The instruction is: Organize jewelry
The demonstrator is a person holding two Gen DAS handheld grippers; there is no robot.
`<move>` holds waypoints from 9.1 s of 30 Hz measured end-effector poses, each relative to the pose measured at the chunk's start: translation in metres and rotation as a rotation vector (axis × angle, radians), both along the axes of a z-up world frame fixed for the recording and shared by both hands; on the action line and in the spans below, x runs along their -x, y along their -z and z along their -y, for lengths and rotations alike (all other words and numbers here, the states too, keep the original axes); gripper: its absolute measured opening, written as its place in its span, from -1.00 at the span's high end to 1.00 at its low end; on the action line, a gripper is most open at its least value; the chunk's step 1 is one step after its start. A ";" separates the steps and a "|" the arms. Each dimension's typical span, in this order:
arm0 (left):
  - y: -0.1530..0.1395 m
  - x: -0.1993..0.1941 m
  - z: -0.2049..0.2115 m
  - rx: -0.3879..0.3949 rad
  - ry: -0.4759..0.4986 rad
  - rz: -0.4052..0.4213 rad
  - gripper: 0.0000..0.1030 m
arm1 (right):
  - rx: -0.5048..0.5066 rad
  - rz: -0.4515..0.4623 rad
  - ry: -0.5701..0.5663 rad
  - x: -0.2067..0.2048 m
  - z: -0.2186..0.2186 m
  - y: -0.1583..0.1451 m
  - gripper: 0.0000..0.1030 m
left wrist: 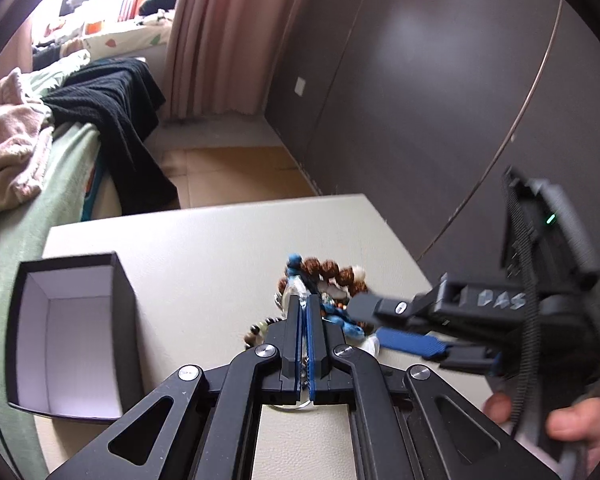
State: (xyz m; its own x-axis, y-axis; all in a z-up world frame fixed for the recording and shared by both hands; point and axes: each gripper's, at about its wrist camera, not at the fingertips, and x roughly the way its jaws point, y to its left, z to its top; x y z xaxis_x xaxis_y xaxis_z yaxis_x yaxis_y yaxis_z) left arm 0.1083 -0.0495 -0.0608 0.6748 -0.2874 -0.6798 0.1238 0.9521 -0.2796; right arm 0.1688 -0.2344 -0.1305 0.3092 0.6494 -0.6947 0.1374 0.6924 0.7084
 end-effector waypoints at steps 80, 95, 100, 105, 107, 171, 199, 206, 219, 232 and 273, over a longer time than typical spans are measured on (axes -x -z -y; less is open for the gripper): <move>-0.016 0.009 -0.063 0.153 -0.150 -0.009 0.94 | 0.323 0.080 -0.038 -0.030 -0.050 0.001 0.23; -0.032 0.038 -0.083 0.155 -0.211 0.041 0.94 | 0.093 0.150 0.026 0.002 -0.009 -0.025 0.89; -0.035 0.044 -0.087 0.154 -0.221 0.051 0.94 | 0.044 0.179 0.003 0.016 -0.014 -0.041 0.89; -0.038 0.046 -0.095 0.152 -0.240 0.061 0.94 | 0.003 0.205 -0.006 0.029 -0.011 -0.054 0.96; -0.038 0.047 -0.101 0.155 -0.257 0.061 0.94 | -0.007 0.230 -0.011 0.031 -0.010 -0.061 0.96; -0.035 0.065 -0.171 0.294 -0.542 0.066 -0.44 | 0.003 0.284 -0.160 0.020 -0.100 -0.060 -0.46; -0.001 0.031 -0.016 -0.062 -0.161 -0.106 -0.44 | 0.145 0.165 -0.001 0.034 0.040 -0.061 -0.92; 0.020 0.027 0.014 -0.131 -0.092 -0.159 -0.45 | 0.160 0.141 -0.001 0.036 0.055 -0.060 -1.00; 0.069 0.008 0.036 -0.250 -0.072 -0.286 -0.45 | 0.211 0.093 0.035 0.035 0.074 -0.054 -1.00; 0.067 0.009 0.042 -0.299 -0.058 -0.262 -0.01 | 0.298 0.096 0.083 0.032 0.080 -0.057 -1.00; 0.003 -0.004 -0.057 -0.025 -0.228 -0.106 -0.01 | 0.370 0.034 -0.065 -0.029 -0.031 0.003 0.01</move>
State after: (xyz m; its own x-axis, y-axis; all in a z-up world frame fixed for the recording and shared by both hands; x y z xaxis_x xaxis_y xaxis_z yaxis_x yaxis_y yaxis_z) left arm 0.1121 0.0074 -0.0639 0.6450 -0.1180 -0.7550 -0.1234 0.9590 -0.2553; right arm 0.1982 -0.2039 -0.1337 0.3026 0.3753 -0.8761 0.0659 0.9088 0.4120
